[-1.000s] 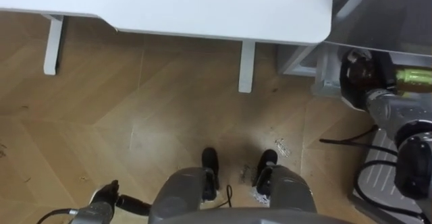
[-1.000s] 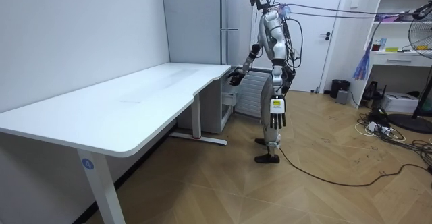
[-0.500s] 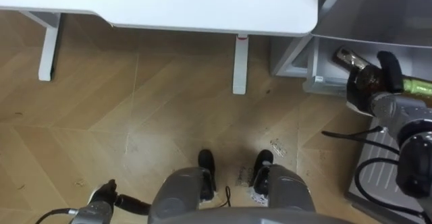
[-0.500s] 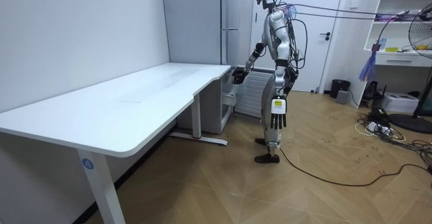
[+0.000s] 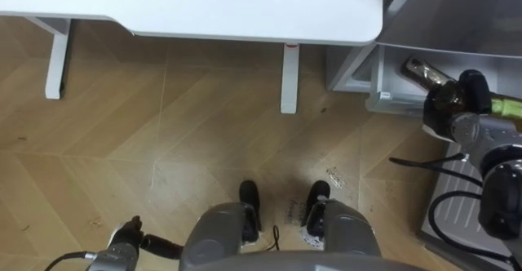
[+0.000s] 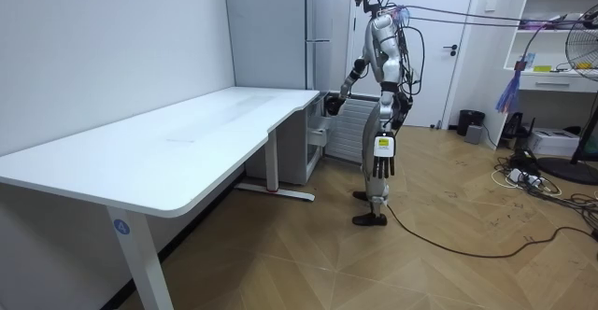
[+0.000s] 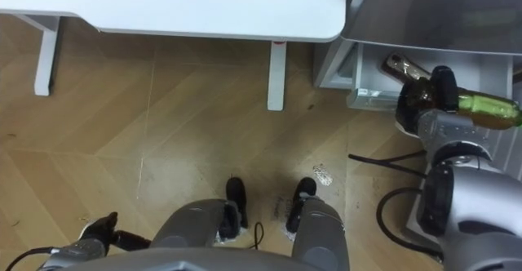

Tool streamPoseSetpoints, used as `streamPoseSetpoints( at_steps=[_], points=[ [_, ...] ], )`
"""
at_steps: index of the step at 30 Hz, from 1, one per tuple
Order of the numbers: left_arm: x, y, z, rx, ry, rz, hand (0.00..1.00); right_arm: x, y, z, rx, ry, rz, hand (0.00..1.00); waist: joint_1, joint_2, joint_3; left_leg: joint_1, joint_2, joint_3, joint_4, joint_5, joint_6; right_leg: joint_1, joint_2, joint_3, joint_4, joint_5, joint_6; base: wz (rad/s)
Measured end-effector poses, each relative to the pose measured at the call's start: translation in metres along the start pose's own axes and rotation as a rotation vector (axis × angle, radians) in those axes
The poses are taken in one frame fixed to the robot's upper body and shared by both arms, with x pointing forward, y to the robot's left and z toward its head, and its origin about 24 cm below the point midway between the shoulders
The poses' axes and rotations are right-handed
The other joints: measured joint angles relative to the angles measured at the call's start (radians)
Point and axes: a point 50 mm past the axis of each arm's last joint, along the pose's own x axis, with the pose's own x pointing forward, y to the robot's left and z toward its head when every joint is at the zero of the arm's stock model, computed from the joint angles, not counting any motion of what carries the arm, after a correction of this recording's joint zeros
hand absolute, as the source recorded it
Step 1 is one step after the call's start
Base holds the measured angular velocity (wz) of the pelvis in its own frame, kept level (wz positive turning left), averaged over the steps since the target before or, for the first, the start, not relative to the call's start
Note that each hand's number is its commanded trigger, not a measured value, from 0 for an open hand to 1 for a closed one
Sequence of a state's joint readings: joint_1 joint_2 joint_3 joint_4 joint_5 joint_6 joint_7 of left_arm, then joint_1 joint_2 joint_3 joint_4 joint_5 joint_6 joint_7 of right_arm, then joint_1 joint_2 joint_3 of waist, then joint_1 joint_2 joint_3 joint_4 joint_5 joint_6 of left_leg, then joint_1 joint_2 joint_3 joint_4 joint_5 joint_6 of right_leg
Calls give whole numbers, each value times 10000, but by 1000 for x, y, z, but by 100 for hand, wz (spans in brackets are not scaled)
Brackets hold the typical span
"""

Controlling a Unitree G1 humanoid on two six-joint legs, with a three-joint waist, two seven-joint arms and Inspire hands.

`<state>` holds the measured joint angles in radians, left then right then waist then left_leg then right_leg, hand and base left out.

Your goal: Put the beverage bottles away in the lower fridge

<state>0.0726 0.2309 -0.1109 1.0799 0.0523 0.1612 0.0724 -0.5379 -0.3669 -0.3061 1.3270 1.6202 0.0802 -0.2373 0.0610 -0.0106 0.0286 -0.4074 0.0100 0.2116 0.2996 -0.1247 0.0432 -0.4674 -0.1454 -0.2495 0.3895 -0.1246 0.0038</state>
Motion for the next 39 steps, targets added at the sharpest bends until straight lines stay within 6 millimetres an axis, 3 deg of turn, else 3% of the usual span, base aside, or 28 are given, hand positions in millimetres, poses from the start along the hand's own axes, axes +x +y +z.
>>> streamPoseSetpoints(
  at_steps=[30,31,32,33,39],
  points=[
    [0,-3,-1,110,32,-419,0,0,2,1,-123,-158,820,100,227,149,-15,9,92,54,-37,-4,-7,57,93,-6,-135,57,-27,0],
    [0,-4,-1,115,39,-440,0,0,2,1,-123,-155,820,70,228,148,-15,10,92,54,-46,-4,-7,57,93,-8,-137,57,-27,0],
    [0,-4,-1,116,54,-473,0,0,2,1,-125,-155,822,7,229,148,-15,13,92,54,-67,-4,-7,57,93,-12,-145,57,-26,0],
    [0,-4,-2,117,69,-485,0,0,2,1,-126,-155,822,0,229,148,-14,14,92,54,-77,-4,-7,57,93,-14,-155,57,-26,0],
    [0,-4,-2,126,90,-509,0,0,-1,3,-233,-192,945,0,218,137,-9,13,107,55,-163,-1,-10,94,104,-18,-289,70,-9,0]
  ],
)
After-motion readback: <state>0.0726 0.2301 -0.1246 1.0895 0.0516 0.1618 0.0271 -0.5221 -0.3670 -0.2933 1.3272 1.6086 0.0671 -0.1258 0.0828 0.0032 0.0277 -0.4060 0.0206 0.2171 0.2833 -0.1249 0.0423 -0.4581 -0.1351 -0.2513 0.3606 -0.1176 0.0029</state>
